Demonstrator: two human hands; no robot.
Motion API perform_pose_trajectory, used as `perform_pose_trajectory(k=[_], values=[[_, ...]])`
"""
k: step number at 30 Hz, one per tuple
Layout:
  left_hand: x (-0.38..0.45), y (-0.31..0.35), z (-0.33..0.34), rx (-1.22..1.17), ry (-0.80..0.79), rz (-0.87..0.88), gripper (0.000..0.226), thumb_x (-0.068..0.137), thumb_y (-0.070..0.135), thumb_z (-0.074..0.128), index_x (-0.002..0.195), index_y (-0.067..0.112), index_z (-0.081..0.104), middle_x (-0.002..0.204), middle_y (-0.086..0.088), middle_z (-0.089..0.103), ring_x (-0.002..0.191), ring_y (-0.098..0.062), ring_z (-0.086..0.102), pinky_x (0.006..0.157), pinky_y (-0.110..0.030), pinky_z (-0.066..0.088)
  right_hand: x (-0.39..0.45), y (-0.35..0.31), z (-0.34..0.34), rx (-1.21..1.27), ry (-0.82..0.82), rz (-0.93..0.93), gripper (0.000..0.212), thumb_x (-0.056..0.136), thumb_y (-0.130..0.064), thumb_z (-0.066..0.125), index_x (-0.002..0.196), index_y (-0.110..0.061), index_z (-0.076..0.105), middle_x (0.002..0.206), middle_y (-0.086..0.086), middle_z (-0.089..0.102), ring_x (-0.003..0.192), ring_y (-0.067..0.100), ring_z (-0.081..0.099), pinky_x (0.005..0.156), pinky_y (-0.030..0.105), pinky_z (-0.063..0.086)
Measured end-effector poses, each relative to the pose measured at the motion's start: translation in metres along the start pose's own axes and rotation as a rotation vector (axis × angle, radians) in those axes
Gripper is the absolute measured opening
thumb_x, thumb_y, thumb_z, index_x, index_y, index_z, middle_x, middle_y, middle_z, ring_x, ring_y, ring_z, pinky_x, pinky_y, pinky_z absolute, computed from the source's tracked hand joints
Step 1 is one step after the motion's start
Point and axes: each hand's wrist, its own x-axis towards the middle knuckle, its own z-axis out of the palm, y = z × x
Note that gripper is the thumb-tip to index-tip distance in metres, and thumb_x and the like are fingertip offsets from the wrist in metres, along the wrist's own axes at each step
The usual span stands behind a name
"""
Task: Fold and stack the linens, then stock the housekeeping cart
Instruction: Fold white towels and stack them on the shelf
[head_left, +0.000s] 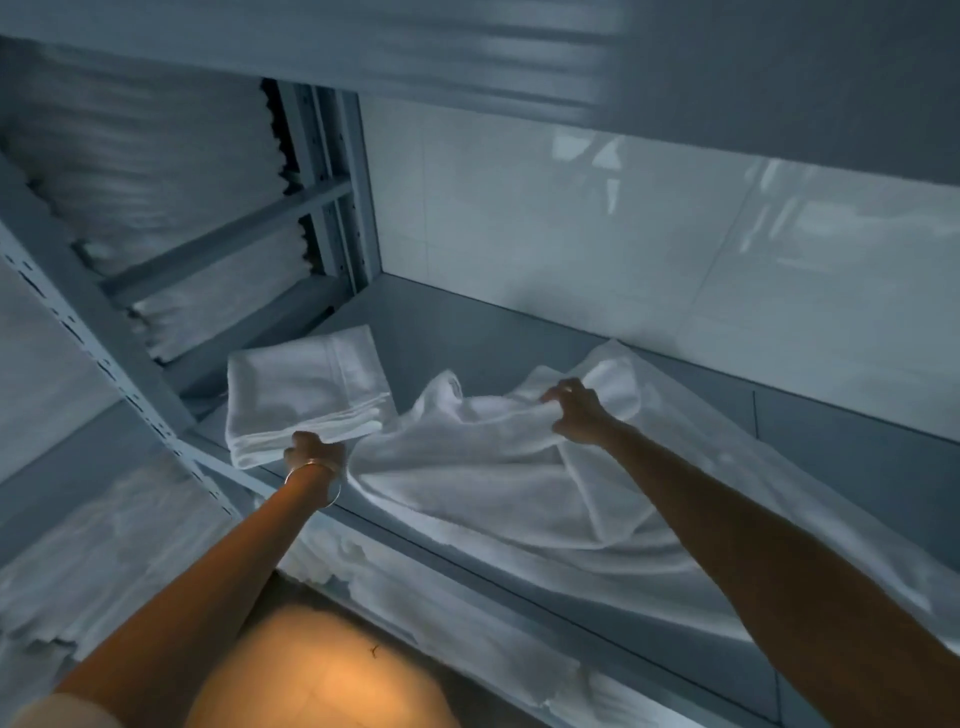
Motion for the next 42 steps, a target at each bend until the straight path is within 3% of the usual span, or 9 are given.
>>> perform_pose_trajectory(k=[3, 6, 10, 13, 20, 23, 26, 32, 42], values=[[-0.012, -0.003, 0.023, 0.521, -0.153, 0.39, 0.037, 0.084, 0.014, 0.06, 0.121, 0.014, 0.056, 0.129, -0.019, 0.048, 0.117, -0.036, 0.05, 0.102, -0.035, 0.039, -0.037, 0.051, 0.031, -0.136, -0.248, 0.077, 0.043, 0.089, -0.013, 0.058, 0.131, -0.016, 0.052, 0.138, 0.01, 0.047, 0.127, 0.026, 0.045, 0.104, 0.029, 0.032], [-0.033, -0.003, 0.066, 0.852, -0.369, 0.813, 0.046, 0.086, 0.026, 0.06, 0.131, 0.024, 0.05, 0.145, -0.007, 0.037, 0.132, -0.026, 0.037, 0.108, -0.033, 0.03, -0.074, 0.103, 0.063, -0.224, -0.399, 0.154, 0.062, 0.086, -0.031, 0.065, 0.141, -0.033, 0.036, 0.146, 0.002, 0.035, 0.134, 0.028, 0.033, 0.111, 0.04, 0.027], [-0.062, -0.011, 0.117, 1.251, -0.573, 1.19, 0.056, 0.095, 0.045, 0.044, 0.146, 0.038, 0.022, 0.159, 0.006, 0.004, 0.146, -0.024, 0.004, 0.118, -0.041, 0.012, -0.121, 0.153, 0.102, -0.269, -0.388, 0.206, 0.082, 0.08, -0.038, 0.07, 0.146, -0.041, 0.02, 0.156, -0.004, 0.007, 0.139, 0.03, 0.021, 0.111, 0.048, 0.028], [-0.087, -0.022, 0.134, 1.447, -0.74, 1.291, 0.053, 0.1, 0.044, 0.032, 0.149, 0.034, 0.015, 0.158, 0.01, 0.007, 0.146, -0.017, -0.005, 0.115, -0.052, -0.007, -0.157, 0.174, 0.13, -0.305, -0.23, 0.257, 0.07, 0.084, -0.04, 0.063, 0.141, -0.043, 0.021, 0.156, -0.006, 0.01, 0.141, 0.028, 0.019, 0.111, 0.042, 0.027], [-0.133, -0.031, 0.148, 1.287, -0.896, 1.356, 0.05, 0.099, 0.036, 0.041, 0.146, 0.031, 0.027, 0.159, -0.006, 0.003, 0.145, -0.029, -0.008, 0.118, -0.039, -0.002, -0.218, 0.242, 0.104, -0.214, -0.283, 0.604, 0.067, 0.084, -0.009, 0.052, 0.14, -0.041, 0.032, 0.151, -0.007, 0.019, 0.134, 0.027, 0.035, 0.099, 0.052, 0.043], [-0.14, -0.014, 0.155, 1.074, -0.764, 1.398, 0.041, 0.096, 0.023, 0.044, 0.137, 0.027, 0.045, 0.153, -0.001, 0.025, 0.142, -0.022, 0.019, 0.113, -0.035, 0.025, -0.204, 0.219, 0.074, -0.261, -0.406, 0.658, 0.05, 0.09, -0.011, 0.042, 0.136, -0.027, 0.043, 0.142, 0.003, 0.041, 0.125, 0.028, 0.048, 0.1, 0.046, 0.044], [-0.132, 0.024, 0.156, 0.872, -0.514, 1.411, 0.041, 0.09, 0.01, 0.047, 0.13, 0.02, 0.053, 0.147, -0.002, 0.037, 0.134, -0.019, 0.035, 0.103, -0.031, 0.036, -0.169, 0.168, 0.046, -0.399, -0.235, 0.558, 0.036, 0.092, -0.013, 0.04, 0.125, -0.017, 0.056, 0.128, 0.002, 0.056, 0.117, 0.023, 0.055, 0.094, 0.035, 0.044], [-0.084, 0.076, 0.164, 1.001, -0.266, 1.351, 0.057, 0.093, 0.01, 0.045, 0.146, 0.018, 0.029, 0.157, -0.003, 0.018, 0.142, -0.022, 0.023, 0.108, -0.038, 0.03, -0.089, 0.088, 0.021, -0.292, 0.065, 0.173, 0.041, 0.091, -0.001, 0.041, 0.127, -0.019, 0.053, 0.128, 0.001, 0.054, 0.116, 0.023, 0.055, 0.092, 0.036, 0.045], [-0.057, 0.075, 0.208, 1.276, -0.347, 1.196, 0.06, 0.101, 0.036, 0.03, 0.151, 0.025, -0.001, 0.159, -0.007, -0.008, 0.146, -0.023, 0.0, 0.117, -0.042, 0.011, -0.067, 0.096, 0.058, -0.377, -0.179, 0.135, 0.051, 0.095, -0.012, 0.044, 0.145, -0.023, 0.033, 0.153, -0.004, 0.023, 0.133, 0.027, 0.034, 0.107, 0.042, 0.035]])
